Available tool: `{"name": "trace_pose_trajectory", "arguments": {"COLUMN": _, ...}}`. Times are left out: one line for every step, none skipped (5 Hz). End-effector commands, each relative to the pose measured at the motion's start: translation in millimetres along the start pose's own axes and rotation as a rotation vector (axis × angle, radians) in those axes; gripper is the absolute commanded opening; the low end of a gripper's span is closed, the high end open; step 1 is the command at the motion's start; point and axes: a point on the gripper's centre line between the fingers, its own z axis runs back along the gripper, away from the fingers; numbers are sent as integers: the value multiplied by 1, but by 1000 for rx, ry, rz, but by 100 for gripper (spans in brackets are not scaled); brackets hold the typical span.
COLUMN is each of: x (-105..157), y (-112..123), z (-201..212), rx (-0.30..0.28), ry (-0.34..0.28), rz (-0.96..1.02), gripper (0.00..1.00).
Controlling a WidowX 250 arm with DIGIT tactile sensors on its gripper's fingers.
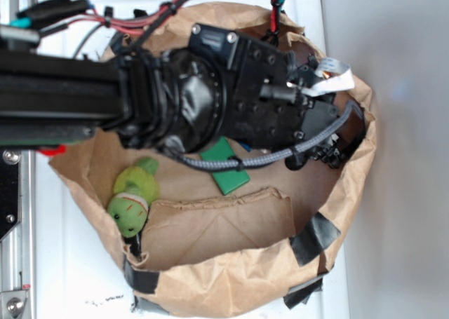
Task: Grab the blue block.
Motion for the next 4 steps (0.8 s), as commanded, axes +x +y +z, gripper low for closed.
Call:
{"name": "trace_pose_trajectory", "arguments": {"x": 20, "y": 35, "z": 39, "rx": 37, "ry": 0, "rz": -61, "gripper": 100}}
{"name": "trace_pose_trajectory", "arguments": {"x": 21, "y": 40, "z": 48, "rx": 60, "ry": 7, "rz": -91, "gripper": 100}}
{"name": "trace_pose_trajectory", "arguments": {"x": 19, "y": 41, "z": 51, "rx": 59, "ry": 12, "rz": -100, "gripper": 100}}
{"name": "trace_pose_trajectory", "arguments": {"x": 16, "y": 38, "z": 51, "rx": 52, "ry": 31, "rz": -96, "gripper": 100}}
